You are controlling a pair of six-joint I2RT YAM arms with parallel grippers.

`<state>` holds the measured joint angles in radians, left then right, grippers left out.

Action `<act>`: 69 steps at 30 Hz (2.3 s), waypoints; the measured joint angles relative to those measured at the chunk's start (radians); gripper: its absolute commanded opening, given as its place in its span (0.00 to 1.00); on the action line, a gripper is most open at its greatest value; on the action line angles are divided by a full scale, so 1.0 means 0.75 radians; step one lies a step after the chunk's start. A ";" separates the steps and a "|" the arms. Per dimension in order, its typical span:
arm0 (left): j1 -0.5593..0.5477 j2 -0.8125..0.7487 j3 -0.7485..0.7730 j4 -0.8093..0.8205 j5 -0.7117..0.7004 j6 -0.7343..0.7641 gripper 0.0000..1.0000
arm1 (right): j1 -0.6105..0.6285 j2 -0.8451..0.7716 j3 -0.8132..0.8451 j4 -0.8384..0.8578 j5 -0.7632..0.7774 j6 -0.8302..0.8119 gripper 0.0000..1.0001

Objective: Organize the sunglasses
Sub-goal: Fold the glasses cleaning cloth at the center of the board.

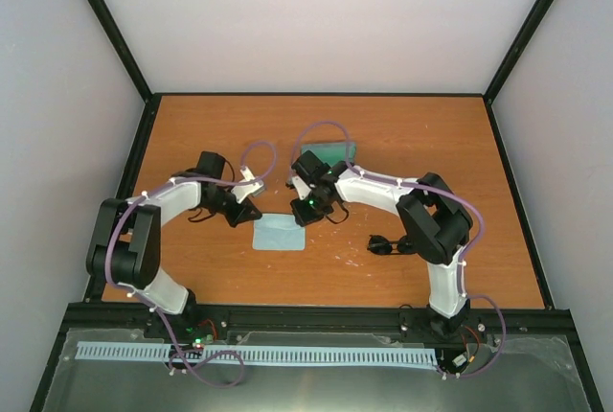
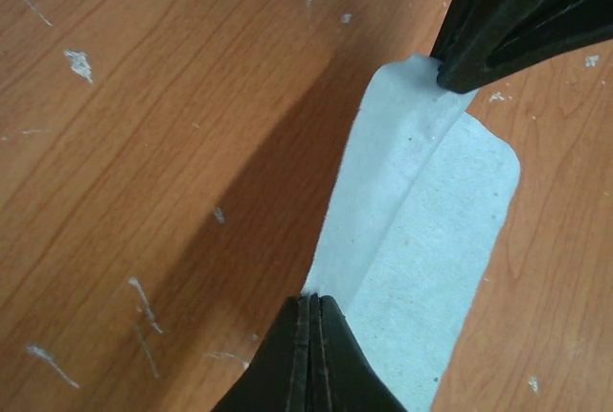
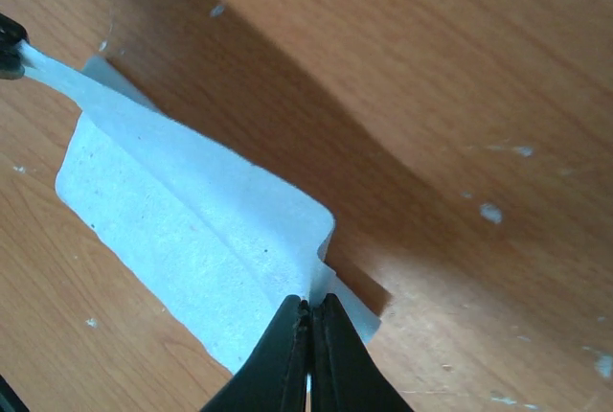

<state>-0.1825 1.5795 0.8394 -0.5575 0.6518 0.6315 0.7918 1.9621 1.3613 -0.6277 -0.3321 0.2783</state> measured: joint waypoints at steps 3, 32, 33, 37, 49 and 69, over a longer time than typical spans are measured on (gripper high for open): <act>-0.006 -0.029 -0.030 0.000 0.011 -0.012 0.02 | 0.023 0.000 -0.013 0.001 -0.010 0.001 0.03; -0.048 -0.080 -0.149 -0.120 0.078 0.116 0.09 | 0.069 -0.055 -0.183 0.075 -0.083 0.034 0.10; -0.051 -0.080 -0.151 -0.126 0.079 0.120 0.09 | 0.069 -0.055 -0.183 0.077 -0.089 0.034 0.07; -0.052 -0.080 -0.155 -0.128 0.077 0.130 0.08 | 0.071 -0.055 -0.186 0.080 -0.097 0.031 0.03; -0.052 -0.080 -0.126 -0.123 0.034 0.133 0.01 | 0.069 -0.073 -0.187 0.091 -0.011 0.052 0.03; -0.052 0.000 0.061 -0.053 -0.019 0.124 0.01 | -0.027 -0.054 -0.021 0.134 0.034 0.042 0.03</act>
<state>-0.2218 1.5795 0.8852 -0.5976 0.6373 0.7242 0.7715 1.9213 1.3453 -0.5270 -0.3069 0.3099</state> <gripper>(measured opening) 0.023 0.028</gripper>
